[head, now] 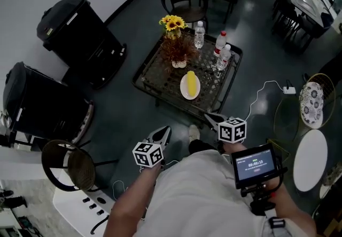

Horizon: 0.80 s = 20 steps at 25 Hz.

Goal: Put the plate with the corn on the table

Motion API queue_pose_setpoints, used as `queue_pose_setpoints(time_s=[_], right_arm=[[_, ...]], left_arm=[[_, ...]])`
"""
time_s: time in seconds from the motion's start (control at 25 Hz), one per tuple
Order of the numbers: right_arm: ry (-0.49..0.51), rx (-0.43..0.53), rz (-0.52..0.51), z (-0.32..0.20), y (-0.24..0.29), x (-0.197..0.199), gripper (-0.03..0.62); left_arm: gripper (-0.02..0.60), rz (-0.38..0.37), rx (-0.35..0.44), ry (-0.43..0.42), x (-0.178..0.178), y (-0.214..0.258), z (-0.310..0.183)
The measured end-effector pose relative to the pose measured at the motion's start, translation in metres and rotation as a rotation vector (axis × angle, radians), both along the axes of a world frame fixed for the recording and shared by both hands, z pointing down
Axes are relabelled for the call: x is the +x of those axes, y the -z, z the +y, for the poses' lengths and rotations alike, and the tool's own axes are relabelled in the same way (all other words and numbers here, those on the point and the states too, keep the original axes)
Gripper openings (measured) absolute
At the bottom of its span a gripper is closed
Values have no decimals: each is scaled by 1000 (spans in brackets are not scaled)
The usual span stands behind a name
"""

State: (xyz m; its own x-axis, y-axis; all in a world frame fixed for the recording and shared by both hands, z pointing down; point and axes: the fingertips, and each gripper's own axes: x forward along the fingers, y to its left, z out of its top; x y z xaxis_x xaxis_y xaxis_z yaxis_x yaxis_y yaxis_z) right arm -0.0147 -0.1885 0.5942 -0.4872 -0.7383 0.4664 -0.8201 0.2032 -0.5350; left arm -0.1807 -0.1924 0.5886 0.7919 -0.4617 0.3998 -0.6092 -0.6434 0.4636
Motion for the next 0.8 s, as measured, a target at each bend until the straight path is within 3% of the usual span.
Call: queue_pose_setpoints(time_s=[0.36,0.8], right_arm=[[44,106,-27,40,35,-20,7],[8,85,-4,68,28,-9,8]], left_arm=[[6,33,32,-2,-2,16,32],[6,51,31,-30,12,20,50]])
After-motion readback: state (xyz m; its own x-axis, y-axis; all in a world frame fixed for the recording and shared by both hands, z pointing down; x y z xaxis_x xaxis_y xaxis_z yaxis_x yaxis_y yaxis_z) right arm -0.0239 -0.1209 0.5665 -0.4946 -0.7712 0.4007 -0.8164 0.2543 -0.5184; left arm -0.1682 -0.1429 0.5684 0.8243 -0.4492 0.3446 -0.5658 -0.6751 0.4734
